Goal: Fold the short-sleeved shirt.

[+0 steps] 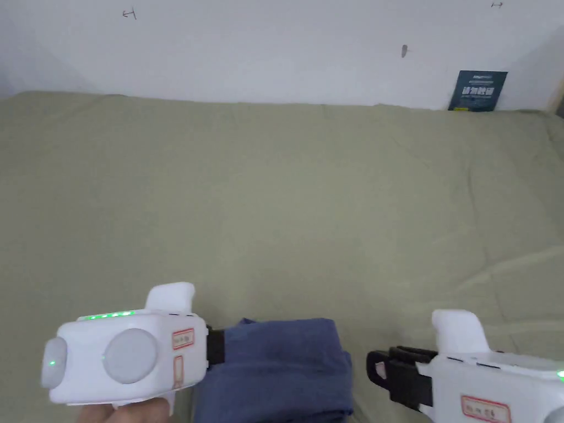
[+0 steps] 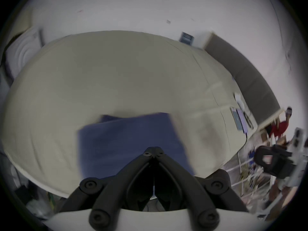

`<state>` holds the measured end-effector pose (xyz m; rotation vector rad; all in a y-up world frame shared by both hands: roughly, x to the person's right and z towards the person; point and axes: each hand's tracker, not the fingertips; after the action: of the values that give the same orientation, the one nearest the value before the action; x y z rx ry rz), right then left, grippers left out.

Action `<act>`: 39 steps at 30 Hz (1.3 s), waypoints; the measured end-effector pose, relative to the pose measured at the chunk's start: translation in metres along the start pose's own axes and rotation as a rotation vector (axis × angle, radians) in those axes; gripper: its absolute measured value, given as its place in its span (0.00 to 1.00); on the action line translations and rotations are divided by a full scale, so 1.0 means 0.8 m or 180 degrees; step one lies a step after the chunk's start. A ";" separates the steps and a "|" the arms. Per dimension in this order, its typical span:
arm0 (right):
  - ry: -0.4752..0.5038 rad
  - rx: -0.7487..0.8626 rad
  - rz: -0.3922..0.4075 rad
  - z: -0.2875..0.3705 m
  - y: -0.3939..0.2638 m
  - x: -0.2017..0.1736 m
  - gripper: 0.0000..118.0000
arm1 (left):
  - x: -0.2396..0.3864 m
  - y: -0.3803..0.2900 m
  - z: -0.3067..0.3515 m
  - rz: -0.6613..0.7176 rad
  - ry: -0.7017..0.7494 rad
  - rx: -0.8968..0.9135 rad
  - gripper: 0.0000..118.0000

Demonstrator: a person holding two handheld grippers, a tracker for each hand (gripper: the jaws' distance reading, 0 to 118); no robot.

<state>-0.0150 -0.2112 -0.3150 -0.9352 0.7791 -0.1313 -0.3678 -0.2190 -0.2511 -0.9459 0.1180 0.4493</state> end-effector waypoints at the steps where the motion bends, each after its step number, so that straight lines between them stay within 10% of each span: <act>1: 0.0268 -0.0068 -0.0123 -0.028 0.011 0.000 0.00 | -0.025 0.003 0.000 0.0084 0.0047 -0.0034 0.00; 5: 0.1164 -0.0390 -0.0664 -0.125 0.026 0.020 0.00 | -0.086 0.011 -0.015 0.0311 -0.0120 -0.0265 0.00; 14: 0.1135 -0.0781 -0.1087 -0.180 -0.015 0.081 0.00 | -0.106 0.007 -0.060 0.0518 -0.1091 -0.0648 0.00; 16: 0.1091 -0.0803 -0.0966 -0.178 -0.013 0.077 0.00 | -0.101 0.008 -0.071 0.0547 -0.1380 -0.0759 0.26; 17: 0.1082 -0.0816 -0.0934 -0.178 -0.012 0.076 0.00 | -0.098 0.007 -0.079 0.0583 -0.1571 -0.0839 0.79; 18: 0.1080 -0.0822 -0.0931 -0.179 -0.011 0.076 0.00 | -0.096 0.007 -0.086 0.0599 -0.1698 -0.0918 1.00; 29: 0.1439 -0.0722 -0.1393 -0.174 -0.029 0.102 0.00 | -0.090 -0.007 -0.173 0.0843 -0.2559 -0.1078 0.96; 30: 0.1475 -0.0700 -0.1421 -0.173 -0.031 0.105 0.00 | -0.089 -0.007 -0.172 0.0668 -0.2569 -0.0969 0.83; 32: 0.1543 -0.0680 -0.1489 -0.173 -0.035 0.114 0.00 | -0.103 -0.003 -0.179 0.0451 -0.1980 -0.1031 0.19; 39: 0.1569 -0.0597 -0.1593 -0.165 -0.039 0.115 0.00 | -0.117 0.013 -0.173 0.0525 -0.2376 -0.1092 0.19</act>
<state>-0.0277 -0.3575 -0.3870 -1.2869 1.0050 -0.7589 -0.4435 -0.3550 -0.3124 -1.0490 -0.5783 0.9693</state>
